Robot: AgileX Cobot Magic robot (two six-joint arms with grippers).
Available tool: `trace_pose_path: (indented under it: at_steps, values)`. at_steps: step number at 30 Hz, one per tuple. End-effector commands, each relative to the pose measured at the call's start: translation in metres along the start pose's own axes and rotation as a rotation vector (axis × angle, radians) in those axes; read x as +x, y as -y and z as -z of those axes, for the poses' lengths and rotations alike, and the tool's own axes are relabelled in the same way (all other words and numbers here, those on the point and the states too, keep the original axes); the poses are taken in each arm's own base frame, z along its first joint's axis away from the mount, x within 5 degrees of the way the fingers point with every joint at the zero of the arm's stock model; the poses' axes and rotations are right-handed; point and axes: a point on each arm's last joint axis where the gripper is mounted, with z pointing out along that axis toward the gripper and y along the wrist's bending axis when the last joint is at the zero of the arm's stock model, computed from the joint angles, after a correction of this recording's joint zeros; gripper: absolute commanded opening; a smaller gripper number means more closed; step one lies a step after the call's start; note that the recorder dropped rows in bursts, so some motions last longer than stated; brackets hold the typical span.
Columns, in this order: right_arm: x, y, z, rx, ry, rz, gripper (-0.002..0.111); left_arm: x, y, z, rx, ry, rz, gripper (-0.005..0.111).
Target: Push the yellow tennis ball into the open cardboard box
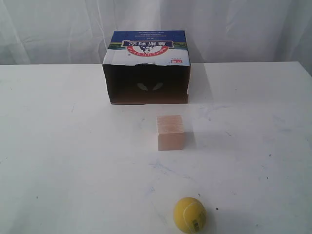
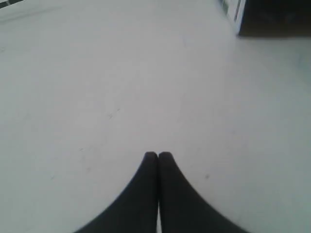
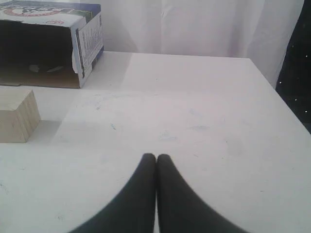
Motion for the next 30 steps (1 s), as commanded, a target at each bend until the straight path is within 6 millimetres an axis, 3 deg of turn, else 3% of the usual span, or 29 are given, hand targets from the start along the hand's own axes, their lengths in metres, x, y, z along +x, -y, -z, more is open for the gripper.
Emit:
trace_pose_path:
  at_steps: [1,5,9,12,20,24,27,29,30]
  values:
    - [-0.002,0.0,0.0,0.006,0.014,0.01,0.0,-0.014,0.006,0.001,0.079,0.146,0.255,0.0]
    - [-0.002,0.0,0.0,0.006,0.014,0.01,0.0,-0.015,0.007,0.002,0.113,0.148,0.41,0.0]
    - [-0.002,0.002,0.0,0.03,0.013,0.192,0.0,-0.014,0.007,0.002,0.112,0.143,0.413,0.0]
    - [-0.01,0.003,0.001,0.04,0.098,0.171,0.0,-0.014,0.007,0.002,0.112,0.143,0.413,0.0]
    - [-0.043,0.017,0.013,0.003,0.541,-0.748,0.0,-0.008,0.006,-0.004,0.07,0.045,0.323,0.0]
    - [-0.052,0.023,0.02,-0.063,0.695,-0.984,0.0,-0.005,0.005,-0.01,0.043,-0.047,0.314,0.0]
    - [-0.09,0.021,0.046,-0.193,0.964,-0.883,0.0,-0.004,0.004,-0.017,0.02,-0.1,0.278,0.0]
    - [-0.128,0.013,0.051,-0.224,0.959,-0.731,0.0,-0.004,0.004,-0.022,0.009,-0.123,0.244,0.0]
    - [-0.146,0.009,0.045,-0.21,0.867,-0.637,0.0,-0.006,0.003,-0.025,0.005,-0.111,0.232,0.0]
